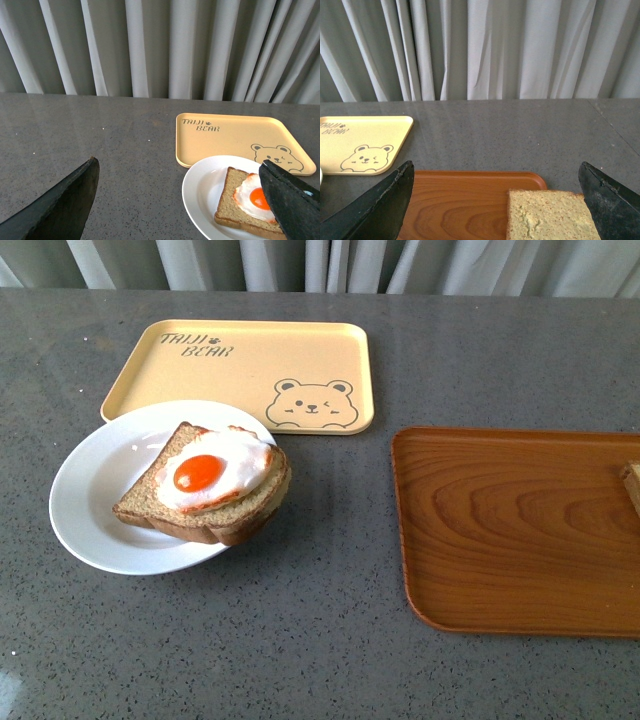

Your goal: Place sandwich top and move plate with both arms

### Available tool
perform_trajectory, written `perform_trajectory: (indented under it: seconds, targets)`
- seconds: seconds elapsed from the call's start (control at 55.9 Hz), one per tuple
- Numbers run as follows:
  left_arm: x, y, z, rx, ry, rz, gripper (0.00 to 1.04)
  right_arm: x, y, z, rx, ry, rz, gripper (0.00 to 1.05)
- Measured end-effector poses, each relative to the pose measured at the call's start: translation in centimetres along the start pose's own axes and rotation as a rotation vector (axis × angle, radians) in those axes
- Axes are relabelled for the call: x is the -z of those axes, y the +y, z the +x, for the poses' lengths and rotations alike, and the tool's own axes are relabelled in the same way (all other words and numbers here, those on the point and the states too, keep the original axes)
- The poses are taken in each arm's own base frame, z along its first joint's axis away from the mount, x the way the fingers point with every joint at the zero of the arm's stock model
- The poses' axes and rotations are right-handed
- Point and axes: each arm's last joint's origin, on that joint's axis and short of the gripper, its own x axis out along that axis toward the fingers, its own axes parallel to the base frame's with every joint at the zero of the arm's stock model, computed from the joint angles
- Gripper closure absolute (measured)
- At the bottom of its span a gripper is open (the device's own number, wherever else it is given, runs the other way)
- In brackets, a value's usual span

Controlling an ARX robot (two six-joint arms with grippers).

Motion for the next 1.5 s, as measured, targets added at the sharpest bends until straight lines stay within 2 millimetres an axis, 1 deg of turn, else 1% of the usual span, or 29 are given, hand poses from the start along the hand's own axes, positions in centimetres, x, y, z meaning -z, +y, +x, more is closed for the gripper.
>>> perform_trajectory:
  seconds: [0.68, 0.715, 0.733, 0.751, 0.769, 0.787, 0.823, 0.841, 0.859, 0.876, 0.894, 0.948, 0.984, 1.002, 1.02, 1.091, 1.145, 1.198, 1.252, 1.288, 1.359, 1.502]
  targets:
    - [0.0, 0.0, 0.0, 0.000, 0.000, 0.000, 0.09, 0.0, 0.0, 0.0, 0.000, 0.000, 0.000, 0.09]
    - [0.0, 0.0, 0.0, 0.000, 0.000, 0.000, 0.09, 0.2, 0.0, 0.2, -0.063, 0.069, 0.006, 0.09]
    - [0.0, 0.0, 0.0, -0.001, 0.000, 0.000, 0.09, 0.4, -0.2, 0.4, -0.145, 0.189, 0.029, 0.09]
    - [0.0, 0.0, 0.0, 0.000, 0.000, 0.000, 0.09, 0.5, -0.6, 0.6, -0.195, 0.291, 0.060, 0.09]
    - [0.0, 0.0, 0.0, 0.002, 0.000, 0.000, 0.09, 0.6, -0.8, 0.8, -0.221, 0.352, 0.086, 0.09]
    - [0.0, 0.0, 0.0, 0.002, 0.000, 0.000, 0.09, 0.6, -1.6, 1.2, -0.260, 0.453, 0.153, 0.09]
    - [0.0, 0.0, 0.0, 0.000, 0.000, 0.000, 0.09, 0.7, -2.6, 1.9, -0.274, 0.500, 0.210, 0.09]
    - [0.0, 0.0, 0.0, 0.000, 0.000, 0.000, 0.09, 0.7, -2.8, 2.0, -0.263, 0.504, 0.215, 0.09]
    - [0.0, 0.0, 0.0, 0.000, 0.000, 0.000, 0.09, 0.5, -3.6, 2.5, -0.273, 0.507, 0.240, 0.09]
    - [0.0, 0.0, 0.0, 0.000, 0.000, 0.000, 0.09, 0.5, -3.7, 2.6, -0.273, 0.507, 0.244, 0.09]
    - [0.0, 0.0, 0.0, 0.000, 0.000, 0.000, 0.09, 0.4, -4.6, 3.2, -0.262, 0.505, 0.256, 0.09]
    - [0.0, 0.0, 0.0, 0.000, 0.000, 0.000, 0.09, 0.2, -6.2, 4.3, -0.226, 0.500, 0.262, 0.09]
    - [0.0, 0.0, 0.0, 0.000, 0.000, 0.000, 0.09, 0.3, -7.4, 5.0, -0.194, 0.509, 0.273, 0.09]
    - [0.0, 0.0, 0.0, 0.000, 0.000, 0.000, 0.09, 0.5, -8.3, 5.5, -0.169, 0.523, 0.283, 0.09]
    - [0.0, 0.0, 0.0, 0.000, 0.000, 0.000, 0.09, 0.6, -8.7, 5.7, -0.158, 0.529, 0.287, 0.09]
    - [0.0, 0.0, 0.0, 0.000, 0.000, 0.000, 0.09, 1.9, -11.1, 7.0, -0.105, 0.584, 0.318, 0.09]
    - [0.0, 0.0, 0.0, 0.000, 0.000, 0.000, 0.09, 2.8, -12.3, 7.5, -0.080, 0.622, 0.338, 0.09]
    - [0.0, 0.0, 0.0, 0.001, 0.000, 0.000, 0.09, 4.2, -14.2, 8.4, -0.037, 0.669, 0.350, 0.09]
    - [0.0, 0.0, 0.0, 0.000, 0.000, 0.000, 0.09, 5.1, -15.8, 8.8, -0.011, 0.700, 0.371, 0.09]
    - [0.0, 0.0, 0.0, 0.000, 0.000, 0.000, 0.09, 5.3, -16.6, 9.0, 0.007, 0.707, 0.373, 0.09]
    - [0.0, 0.0, 0.0, 0.000, 0.000, 0.000, 0.09, 5.6, -17.6, 9.2, 0.028, 0.710, 0.369, 0.09]
    - [0.0, 0.0, 0.0, 0.000, 0.000, 0.000, 0.09, 6.2, -19.0, 9.5, 0.054, 0.714, 0.373, 0.09]
